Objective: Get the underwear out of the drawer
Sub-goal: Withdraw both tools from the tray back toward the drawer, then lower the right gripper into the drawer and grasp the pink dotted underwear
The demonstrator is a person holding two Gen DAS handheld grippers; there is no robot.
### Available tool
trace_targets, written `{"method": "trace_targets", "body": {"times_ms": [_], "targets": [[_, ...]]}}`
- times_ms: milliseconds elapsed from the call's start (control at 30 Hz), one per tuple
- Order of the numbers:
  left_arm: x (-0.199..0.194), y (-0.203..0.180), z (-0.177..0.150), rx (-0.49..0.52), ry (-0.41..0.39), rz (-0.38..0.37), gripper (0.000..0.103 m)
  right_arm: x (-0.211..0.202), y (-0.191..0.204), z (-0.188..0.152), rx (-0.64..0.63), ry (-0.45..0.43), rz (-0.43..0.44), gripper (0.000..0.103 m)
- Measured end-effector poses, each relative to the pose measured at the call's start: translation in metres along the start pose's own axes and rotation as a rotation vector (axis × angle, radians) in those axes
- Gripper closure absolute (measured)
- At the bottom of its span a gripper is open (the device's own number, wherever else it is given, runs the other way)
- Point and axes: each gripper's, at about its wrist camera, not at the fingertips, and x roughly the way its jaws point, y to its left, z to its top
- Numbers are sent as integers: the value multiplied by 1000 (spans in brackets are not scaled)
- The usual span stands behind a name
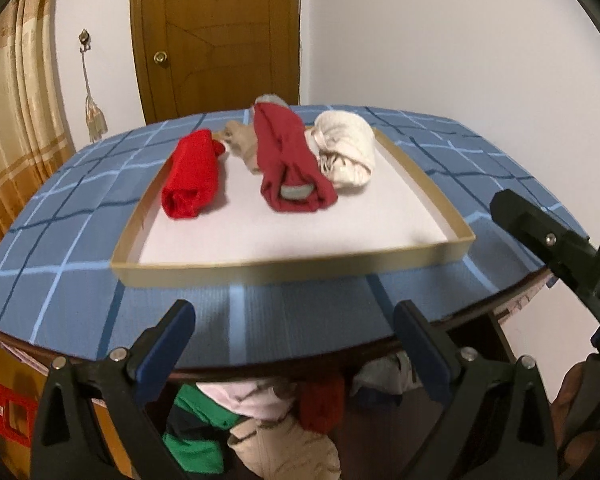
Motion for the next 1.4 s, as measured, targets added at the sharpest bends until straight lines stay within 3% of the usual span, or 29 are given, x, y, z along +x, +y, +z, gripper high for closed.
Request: {"method": "trace_targets", "body": {"times_ms": [433,733,1000,1267,1400], "targets": [[9,10,-37,-26,97,-3,2,-11,-15,-29,27,45,-35,38],[19,19,-72,-23,205,2,2,-10,-37,-54,87,146,-65,39],[17,40,-106,-6,292,2,2,-3,-34,-82,79,374,-37,39],[14,75,-129,-45,357,12,3,17,-8,-113,40,605,45,39],[6,84,-131,-68,354,-52,4,38,8,-131,37,736,116,39]]}}
